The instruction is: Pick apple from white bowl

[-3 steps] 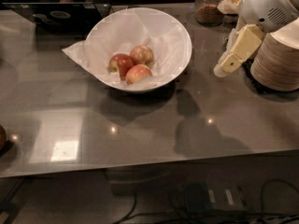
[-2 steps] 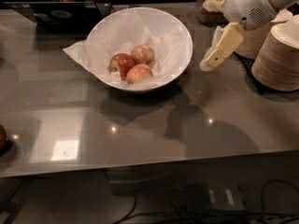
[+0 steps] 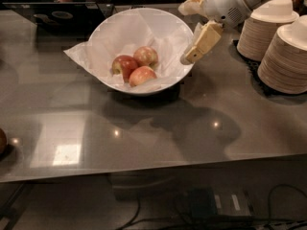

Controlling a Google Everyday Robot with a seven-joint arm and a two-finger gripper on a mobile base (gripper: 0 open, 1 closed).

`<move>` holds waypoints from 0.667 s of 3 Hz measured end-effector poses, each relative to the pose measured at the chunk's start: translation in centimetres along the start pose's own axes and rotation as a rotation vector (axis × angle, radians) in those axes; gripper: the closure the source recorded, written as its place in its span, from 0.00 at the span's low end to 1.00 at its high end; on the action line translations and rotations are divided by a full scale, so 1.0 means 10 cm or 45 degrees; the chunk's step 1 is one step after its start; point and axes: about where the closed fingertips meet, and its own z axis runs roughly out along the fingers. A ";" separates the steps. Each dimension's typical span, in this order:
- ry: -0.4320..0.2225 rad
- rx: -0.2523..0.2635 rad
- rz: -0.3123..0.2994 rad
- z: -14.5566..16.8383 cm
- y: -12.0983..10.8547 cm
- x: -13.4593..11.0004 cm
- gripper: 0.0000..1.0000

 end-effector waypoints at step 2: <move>-0.062 -0.106 -0.084 0.26 0.18 -0.26 0.21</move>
Offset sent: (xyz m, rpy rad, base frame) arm -0.0286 0.0588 -0.0127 0.0270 0.0389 0.1881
